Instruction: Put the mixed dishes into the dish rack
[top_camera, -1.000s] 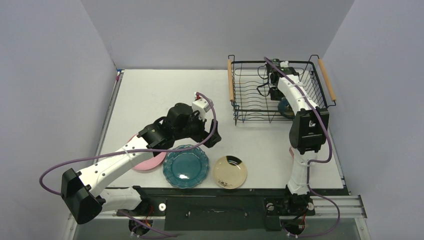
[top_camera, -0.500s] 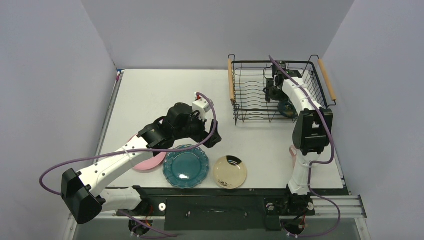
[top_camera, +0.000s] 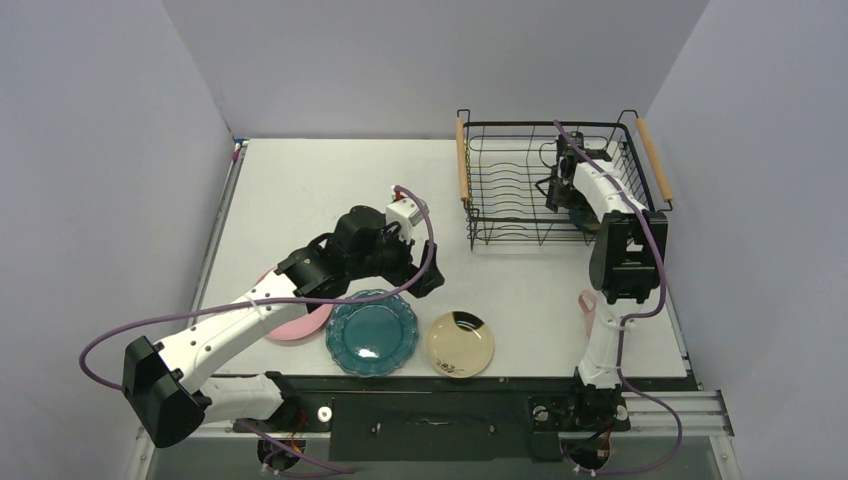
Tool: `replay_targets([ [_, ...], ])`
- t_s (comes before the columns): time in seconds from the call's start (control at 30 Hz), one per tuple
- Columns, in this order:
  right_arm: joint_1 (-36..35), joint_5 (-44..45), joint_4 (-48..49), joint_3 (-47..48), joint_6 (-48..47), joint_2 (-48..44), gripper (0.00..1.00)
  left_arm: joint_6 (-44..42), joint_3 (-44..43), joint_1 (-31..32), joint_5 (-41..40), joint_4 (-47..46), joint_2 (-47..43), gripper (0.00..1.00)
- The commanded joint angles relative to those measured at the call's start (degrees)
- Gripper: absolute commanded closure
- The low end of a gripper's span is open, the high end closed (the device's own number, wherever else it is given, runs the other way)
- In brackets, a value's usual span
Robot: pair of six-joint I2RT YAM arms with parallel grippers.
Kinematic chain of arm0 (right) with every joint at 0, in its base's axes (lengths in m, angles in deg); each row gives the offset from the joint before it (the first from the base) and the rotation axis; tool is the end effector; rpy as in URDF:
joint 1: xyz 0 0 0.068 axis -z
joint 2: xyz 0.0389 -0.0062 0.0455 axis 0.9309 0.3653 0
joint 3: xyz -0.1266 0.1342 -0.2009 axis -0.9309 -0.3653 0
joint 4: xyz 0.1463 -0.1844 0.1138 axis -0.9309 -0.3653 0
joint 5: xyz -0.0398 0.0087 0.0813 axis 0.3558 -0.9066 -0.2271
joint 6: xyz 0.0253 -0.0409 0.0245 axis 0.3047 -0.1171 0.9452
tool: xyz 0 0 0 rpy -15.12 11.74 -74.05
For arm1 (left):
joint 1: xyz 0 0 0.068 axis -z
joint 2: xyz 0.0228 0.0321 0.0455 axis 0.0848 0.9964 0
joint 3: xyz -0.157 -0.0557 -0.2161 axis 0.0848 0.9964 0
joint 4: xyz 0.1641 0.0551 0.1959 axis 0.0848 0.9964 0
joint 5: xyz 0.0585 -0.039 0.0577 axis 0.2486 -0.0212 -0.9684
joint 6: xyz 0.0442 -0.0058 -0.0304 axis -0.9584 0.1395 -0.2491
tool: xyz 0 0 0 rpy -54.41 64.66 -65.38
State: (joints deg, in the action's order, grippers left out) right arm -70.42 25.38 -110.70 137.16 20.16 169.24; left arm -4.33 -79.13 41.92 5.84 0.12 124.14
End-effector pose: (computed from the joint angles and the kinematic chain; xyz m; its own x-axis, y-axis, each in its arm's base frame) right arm 0.4463 0.0074 0.2202 -0.8703 0.2197 -0.4407 0.2783 0.9578 -0.0720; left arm 0.1815 -0.2013 0.3308 -0.5787 0.1804 -0.7953 0.6696 0.6619 -0.3371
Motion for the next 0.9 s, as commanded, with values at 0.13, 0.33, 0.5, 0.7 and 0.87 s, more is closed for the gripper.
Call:
replay_targets([
  [0.13,-5.19,5.42,3.07,-2.87,-0.41,-12.24,0.48,-0.45,-0.25,0.08,0.10,-2.08,1.03,0.04],
  [0.33,-11.16,12.31,1.99,-8.40,-0.27,-30.05,0.41,-0.89,-0.33,-0.43,0.78,-1.93,1.65,0.04],
  [0.5,-12.77,9.66,5.03,-24.78,4.00,-47.81,0.39,-0.68,-0.02,-0.87,2.32,-2.35,2.26,0.04],
  [0.7,-12.47,8.19,6.16,-42.05,9.54,-67.60,0.36,0.10,0.35,-2.17,4.37,-3.33,3.76,0.04],
  [0.87,-12.44,7.81,5.19,-49.68,13.50,-79.09,0.35,2.48,1.70,-5.22,8.23,-6.12,5.15,0.03],
])
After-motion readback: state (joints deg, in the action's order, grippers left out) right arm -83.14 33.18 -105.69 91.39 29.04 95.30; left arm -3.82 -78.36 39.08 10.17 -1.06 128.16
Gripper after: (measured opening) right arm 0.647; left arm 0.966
